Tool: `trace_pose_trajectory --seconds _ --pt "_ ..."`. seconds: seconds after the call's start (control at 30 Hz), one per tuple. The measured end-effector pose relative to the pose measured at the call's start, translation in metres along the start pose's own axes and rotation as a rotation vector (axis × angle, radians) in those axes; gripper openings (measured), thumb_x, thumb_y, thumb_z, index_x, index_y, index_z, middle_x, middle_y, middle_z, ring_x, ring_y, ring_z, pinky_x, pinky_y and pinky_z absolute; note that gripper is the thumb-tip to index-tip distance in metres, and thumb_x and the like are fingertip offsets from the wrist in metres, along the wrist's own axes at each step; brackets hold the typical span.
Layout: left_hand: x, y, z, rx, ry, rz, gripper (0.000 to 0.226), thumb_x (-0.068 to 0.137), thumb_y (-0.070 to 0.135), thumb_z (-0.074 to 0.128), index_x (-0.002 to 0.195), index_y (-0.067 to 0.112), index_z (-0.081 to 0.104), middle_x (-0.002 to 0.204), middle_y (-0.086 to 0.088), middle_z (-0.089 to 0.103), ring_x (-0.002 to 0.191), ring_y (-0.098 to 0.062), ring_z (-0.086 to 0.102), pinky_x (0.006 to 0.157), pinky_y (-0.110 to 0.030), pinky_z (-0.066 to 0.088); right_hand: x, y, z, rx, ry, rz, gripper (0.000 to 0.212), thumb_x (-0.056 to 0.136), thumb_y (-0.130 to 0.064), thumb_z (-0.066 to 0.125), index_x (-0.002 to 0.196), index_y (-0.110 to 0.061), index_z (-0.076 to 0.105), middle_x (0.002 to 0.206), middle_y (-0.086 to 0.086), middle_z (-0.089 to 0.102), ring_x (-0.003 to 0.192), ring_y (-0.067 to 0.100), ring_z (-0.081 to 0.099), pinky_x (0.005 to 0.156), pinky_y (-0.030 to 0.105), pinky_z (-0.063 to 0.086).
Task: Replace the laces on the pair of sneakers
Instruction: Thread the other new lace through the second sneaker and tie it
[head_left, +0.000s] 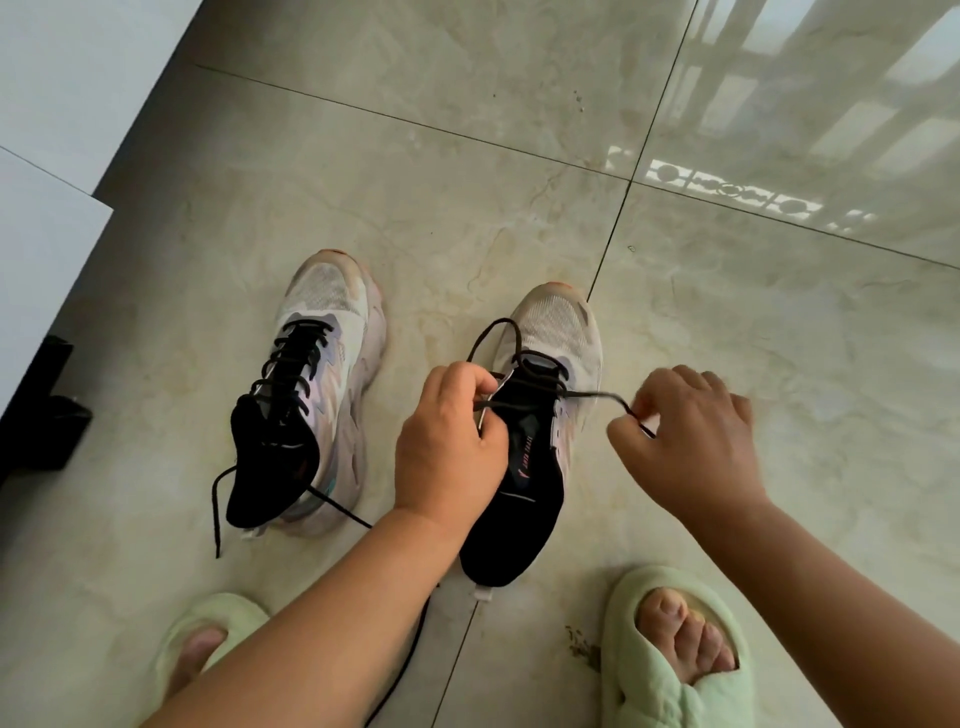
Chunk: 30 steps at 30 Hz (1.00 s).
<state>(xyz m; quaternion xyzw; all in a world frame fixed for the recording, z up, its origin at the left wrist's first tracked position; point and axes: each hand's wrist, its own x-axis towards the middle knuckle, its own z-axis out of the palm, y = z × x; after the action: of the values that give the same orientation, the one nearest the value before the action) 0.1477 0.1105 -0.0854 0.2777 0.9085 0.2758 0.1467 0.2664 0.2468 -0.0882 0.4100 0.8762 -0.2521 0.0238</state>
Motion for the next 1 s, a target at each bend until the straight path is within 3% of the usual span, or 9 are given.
trace_pose_trajectory --seconds 0.1,0.23,0.33,0.43,0.5,0.57,0.73,0.83,1.0 --pt "-0.001 0.001 -0.001 0.005 -0.003 0.032 0.022 0.076 0.009 0.062 0.094 0.02 0.056 0.093 0.013 0.052 0.075 -0.008 0.056 0.058 -0.027 0.046 0.005 -0.018 -0.001 0.186 0.052 -0.144 0.019 0.079 -0.029 0.064 0.093 -0.016 0.062 0.093 -0.003 0.054 0.091 0.017 0.043 0.082 0.031 0.026" --pt "-0.001 0.001 -0.002 -0.005 -0.014 0.065 0.019 0.077 0.01 0.064 0.093 0.02 0.058 0.093 0.01 0.055 0.074 -0.009 0.057 0.056 -0.031 0.048 0.017 -0.042 0.007 0.077 0.047 -0.35 0.012 0.079 -0.023 0.068 0.088 -0.015 0.07 0.09 0.002 0.059 0.093 0.027 0.048 0.082 0.033 0.026" --pt "-0.001 0.002 -0.003 0.004 -0.022 0.108 0.016 0.074 0.006 0.064 0.085 0.017 0.061 0.09 0.005 0.055 0.066 -0.015 0.055 0.053 -0.036 0.049 0.024 -0.052 0.017 -0.077 -0.008 -0.334 0.018 0.086 -0.026 0.053 0.092 -0.015 0.066 0.096 0.0 0.053 0.099 0.023 0.041 0.084 0.031 0.023" --pt "-0.001 0.004 -0.004 -0.011 0.018 0.16 0.006 0.072 0.021 0.064 0.074 0.016 0.062 0.083 0.007 0.053 0.06 -0.011 0.05 0.05 -0.029 0.046 0.027 -0.054 0.021 -0.099 -0.001 -0.35 0.017 0.086 -0.023 0.05 0.09 -0.014 0.064 0.094 0.001 0.053 0.098 0.024 0.043 0.082 0.031 0.022" --pt "0.001 0.006 -0.003 -0.048 0.064 0.188 0.025 0.078 0.031 0.059 0.062 0.011 0.058 0.076 0.008 0.049 0.056 -0.012 0.047 0.049 -0.026 0.042 0.03 -0.054 0.021 -0.121 -0.02 -0.34 0.018 0.086 -0.025 0.049 0.091 -0.015 0.063 0.095 -0.001 0.053 0.1 0.022 0.042 0.082 0.031 0.021" --pt "0.007 0.008 -0.001 -0.068 0.086 0.146 0.031 0.082 0.027 0.06 0.057 0.01 0.052 0.071 0.007 0.047 0.051 -0.015 0.045 0.048 -0.029 0.041 0.033 -0.053 0.02 -0.073 -0.037 -0.352 0.018 0.085 -0.025 0.05 0.086 -0.014 0.064 0.092 -0.002 0.055 0.098 0.021 0.043 0.08 0.03 0.022" --pt "0.016 0.01 0.001 -0.068 -0.051 -0.029 0.026 0.074 0.022 0.069 0.077 0.025 0.044 0.06 0.009 0.047 0.055 -0.011 0.049 0.052 -0.029 0.044 0.03 -0.042 0.013 0.122 -0.055 -0.332 0.009 0.077 -0.016 0.06 0.07 -0.012 0.065 0.073 -0.006 0.05 0.082 0.015 0.042 0.073 0.029 0.026" --pt "0.017 0.013 0.003 -0.016 -0.118 -0.001 0.014 0.078 0.02 0.064 0.077 0.02 0.051 0.054 0.009 0.046 0.057 -0.019 0.052 0.056 -0.034 0.047 0.022 -0.035 0.007 0.238 -0.072 -0.301 0.01 0.073 -0.012 0.064 0.064 -0.01 0.063 0.068 -0.004 0.05 0.076 0.014 0.043 0.071 0.031 0.036" --pt "0.016 0.017 0.004 0.125 -0.147 0.053 0.009 0.08 0.027 0.059 0.08 0.018 0.059 0.067 0.007 0.048 0.066 -0.023 0.054 0.057 -0.029 0.04 0.005 -0.024 -0.009 0.477 -0.036 -0.224 0.011 0.069 -0.008 0.065 0.061 -0.012 0.059 0.068 -0.006 0.055 0.073 0.01 0.05 0.064 0.016 0.037"
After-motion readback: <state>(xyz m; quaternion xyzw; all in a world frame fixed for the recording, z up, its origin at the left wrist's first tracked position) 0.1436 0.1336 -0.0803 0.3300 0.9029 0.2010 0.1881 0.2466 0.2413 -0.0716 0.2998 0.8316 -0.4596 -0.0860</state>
